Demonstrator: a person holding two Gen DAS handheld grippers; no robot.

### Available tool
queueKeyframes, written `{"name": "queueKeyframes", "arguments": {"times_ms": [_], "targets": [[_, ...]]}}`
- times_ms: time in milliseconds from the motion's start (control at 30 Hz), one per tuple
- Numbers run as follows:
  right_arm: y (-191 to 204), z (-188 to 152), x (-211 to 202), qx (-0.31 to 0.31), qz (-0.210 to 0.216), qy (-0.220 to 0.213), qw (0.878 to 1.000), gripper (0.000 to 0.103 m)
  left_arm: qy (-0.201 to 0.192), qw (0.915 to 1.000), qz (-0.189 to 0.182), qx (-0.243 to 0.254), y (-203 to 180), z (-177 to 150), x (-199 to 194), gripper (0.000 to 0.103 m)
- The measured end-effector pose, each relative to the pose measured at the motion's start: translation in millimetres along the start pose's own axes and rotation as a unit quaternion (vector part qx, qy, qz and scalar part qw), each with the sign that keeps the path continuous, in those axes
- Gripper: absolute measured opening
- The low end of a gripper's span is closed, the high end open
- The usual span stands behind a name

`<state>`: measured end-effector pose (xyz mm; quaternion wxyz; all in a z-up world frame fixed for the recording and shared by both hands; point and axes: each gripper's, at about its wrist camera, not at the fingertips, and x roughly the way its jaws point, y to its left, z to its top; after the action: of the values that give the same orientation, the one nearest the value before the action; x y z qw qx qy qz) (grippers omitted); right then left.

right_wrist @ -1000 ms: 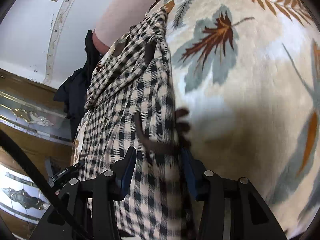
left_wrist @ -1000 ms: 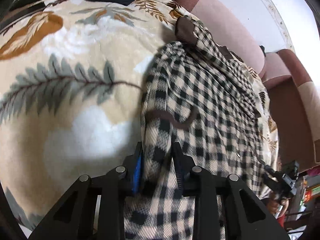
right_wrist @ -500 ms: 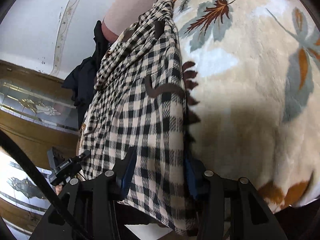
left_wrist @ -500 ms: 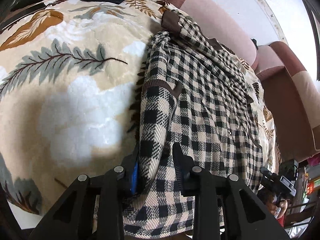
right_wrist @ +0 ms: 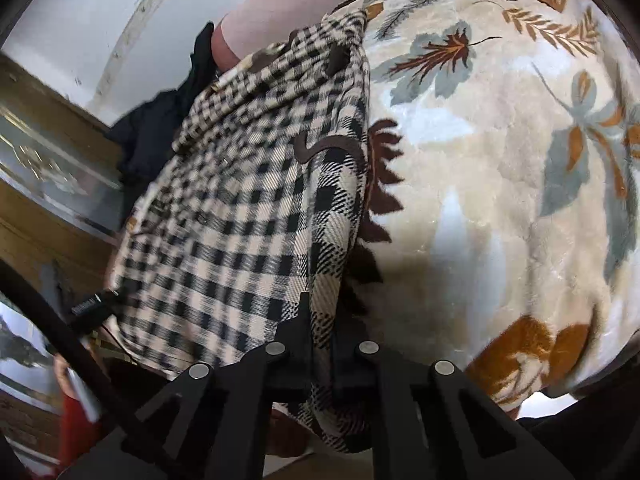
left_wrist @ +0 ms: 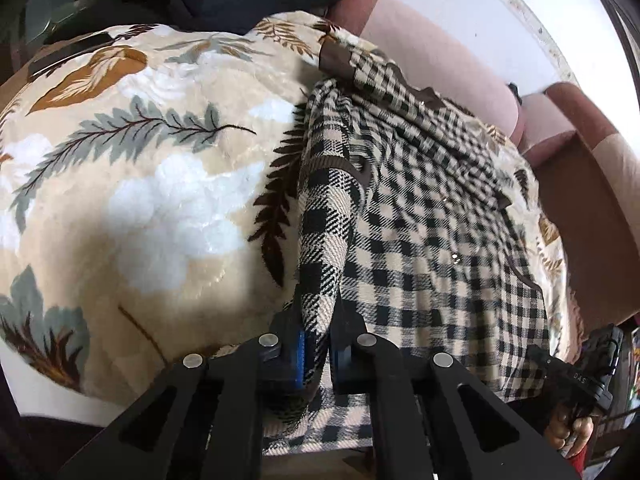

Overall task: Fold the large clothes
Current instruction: 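Hold the folded side edge with both grippers and press it flat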

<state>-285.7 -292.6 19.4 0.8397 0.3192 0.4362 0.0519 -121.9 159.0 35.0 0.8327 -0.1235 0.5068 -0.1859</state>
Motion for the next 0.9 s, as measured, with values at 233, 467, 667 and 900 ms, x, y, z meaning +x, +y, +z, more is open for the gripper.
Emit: {"name": "queueKeyframes", "arguments": {"times_ms": [233, 467, 667, 900], "targets": [[-6.9, 6.9, -32.2, -0.011, -0.012, -0.005, 1.0, 0.006, -0.004, 0.9999, -0.009, -0.01, -1.3, -18.7, -23.2, 0.008], [-23.3, 0.2, -33.0, 0.004, -0.03, 0.017, 0.999, 0.006, 0.008, 0.9995, -0.005, -0.029, 14.8, -38.6, -22.1, 0.008], [-21.3, 4.1, -20.3, -0.002, -0.049, 0.029, 0.998, 0.006, 0.005, 0.9993, -0.008, -0.035, 23.3, -44.6, -23.8, 0.009], [-21.1, -1.4, -15.0, -0.015, -0.068, 0.036, 0.997, 0.011, 0.0, 0.9985, 0.055, 0.0, 11.0, -48.3, -16.9, 0.037]]}}
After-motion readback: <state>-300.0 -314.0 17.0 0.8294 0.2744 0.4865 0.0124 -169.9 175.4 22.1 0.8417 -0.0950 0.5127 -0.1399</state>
